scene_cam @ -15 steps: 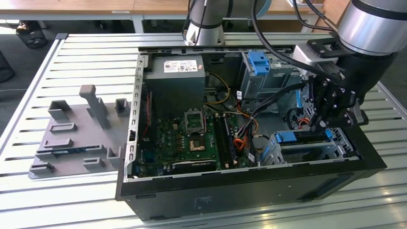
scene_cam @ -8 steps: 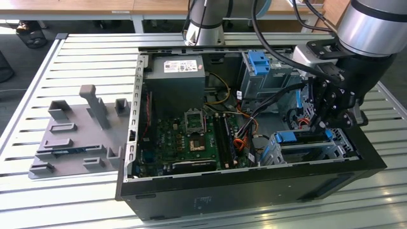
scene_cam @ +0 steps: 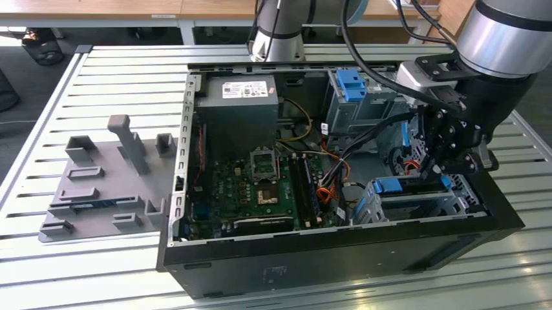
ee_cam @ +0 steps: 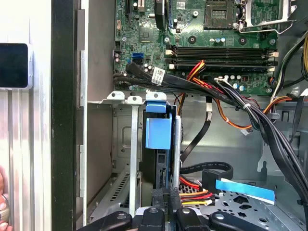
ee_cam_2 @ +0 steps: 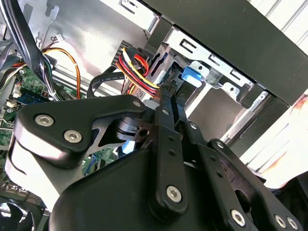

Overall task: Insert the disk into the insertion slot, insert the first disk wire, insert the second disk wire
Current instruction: 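Insert the first disk wire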

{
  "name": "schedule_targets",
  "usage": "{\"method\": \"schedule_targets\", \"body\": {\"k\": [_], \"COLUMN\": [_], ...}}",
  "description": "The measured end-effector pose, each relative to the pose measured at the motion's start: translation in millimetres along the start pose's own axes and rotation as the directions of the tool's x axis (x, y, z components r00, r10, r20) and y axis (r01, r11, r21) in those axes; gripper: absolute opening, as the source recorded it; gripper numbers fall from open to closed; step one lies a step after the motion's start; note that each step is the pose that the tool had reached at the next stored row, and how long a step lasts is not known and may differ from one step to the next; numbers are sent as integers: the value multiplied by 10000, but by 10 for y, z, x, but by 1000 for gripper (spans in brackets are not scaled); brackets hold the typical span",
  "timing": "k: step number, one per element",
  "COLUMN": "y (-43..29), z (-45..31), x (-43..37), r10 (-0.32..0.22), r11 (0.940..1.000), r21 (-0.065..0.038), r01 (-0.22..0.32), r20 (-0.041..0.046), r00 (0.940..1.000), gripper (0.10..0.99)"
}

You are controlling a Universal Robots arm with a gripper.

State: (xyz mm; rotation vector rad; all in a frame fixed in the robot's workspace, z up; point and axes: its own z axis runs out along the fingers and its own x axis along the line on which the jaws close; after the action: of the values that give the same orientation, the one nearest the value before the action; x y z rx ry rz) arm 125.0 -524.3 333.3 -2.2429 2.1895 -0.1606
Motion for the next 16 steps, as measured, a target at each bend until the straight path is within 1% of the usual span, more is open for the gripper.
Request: {"method": "schedule_targets", "body": {"k": [7,16], "y": [-1,0], "z": [-9,2], "x": [2,7], "r10": [0,9], "r11": [10000,10000], "r21": [0,-1], "r01": [0,-9], "r20": [0,0], "r00": [10000,10000], "gripper": [165,165]}}
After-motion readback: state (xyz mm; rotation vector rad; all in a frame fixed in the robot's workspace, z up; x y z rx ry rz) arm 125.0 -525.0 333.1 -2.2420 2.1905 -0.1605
